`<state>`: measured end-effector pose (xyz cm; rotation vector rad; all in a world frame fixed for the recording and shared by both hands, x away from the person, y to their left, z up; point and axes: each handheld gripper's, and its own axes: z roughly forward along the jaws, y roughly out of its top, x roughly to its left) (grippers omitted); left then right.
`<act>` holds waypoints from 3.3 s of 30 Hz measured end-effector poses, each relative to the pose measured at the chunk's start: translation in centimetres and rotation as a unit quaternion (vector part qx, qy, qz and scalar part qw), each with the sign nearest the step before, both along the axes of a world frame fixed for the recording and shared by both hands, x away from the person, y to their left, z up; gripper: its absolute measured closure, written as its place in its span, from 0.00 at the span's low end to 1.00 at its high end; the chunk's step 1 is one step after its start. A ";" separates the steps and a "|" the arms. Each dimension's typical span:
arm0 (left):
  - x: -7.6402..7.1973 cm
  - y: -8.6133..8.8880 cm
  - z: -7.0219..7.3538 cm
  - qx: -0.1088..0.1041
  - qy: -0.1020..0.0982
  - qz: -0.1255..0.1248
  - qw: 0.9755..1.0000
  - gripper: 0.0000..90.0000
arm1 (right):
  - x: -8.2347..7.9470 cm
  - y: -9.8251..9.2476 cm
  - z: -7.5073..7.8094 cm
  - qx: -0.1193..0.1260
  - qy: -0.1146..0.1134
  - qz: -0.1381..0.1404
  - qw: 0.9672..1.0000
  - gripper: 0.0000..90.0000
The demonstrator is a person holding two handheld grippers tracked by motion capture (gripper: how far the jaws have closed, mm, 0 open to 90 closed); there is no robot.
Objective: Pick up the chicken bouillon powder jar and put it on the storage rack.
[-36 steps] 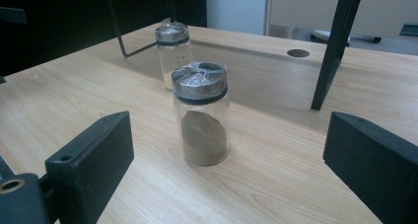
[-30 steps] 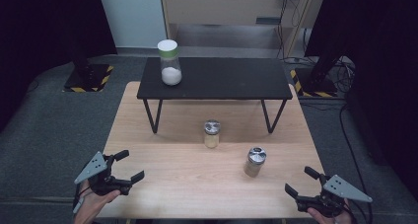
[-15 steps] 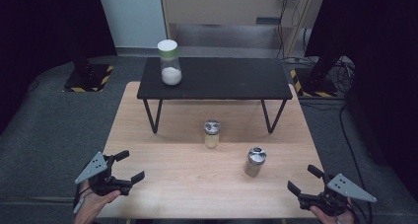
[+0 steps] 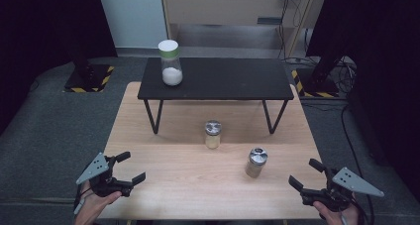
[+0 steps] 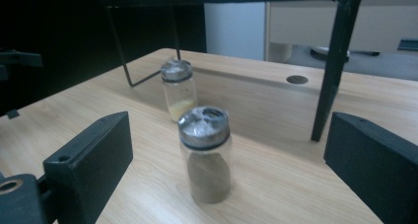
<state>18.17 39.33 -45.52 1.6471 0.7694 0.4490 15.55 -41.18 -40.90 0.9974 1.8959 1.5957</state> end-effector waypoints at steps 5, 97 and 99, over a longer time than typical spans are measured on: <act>0.0 0.0 0.0 0.001 0.000 -0.002 1.000 0.00 | 1.0 0.8 1.7 -0.008 -0.005 0.013 1.000 0.05; 0.1 0.0 0.2 0.019 0.003 -0.012 1.000 0.00 | 15.2 16.2 6.5 -0.063 0.060 0.085 0.993 0.04; 0.1 0.0 0.2 0.020 0.003 -0.012 1.000 0.00 | 15.5 16.6 6.4 -0.065 0.061 0.084 0.992 0.05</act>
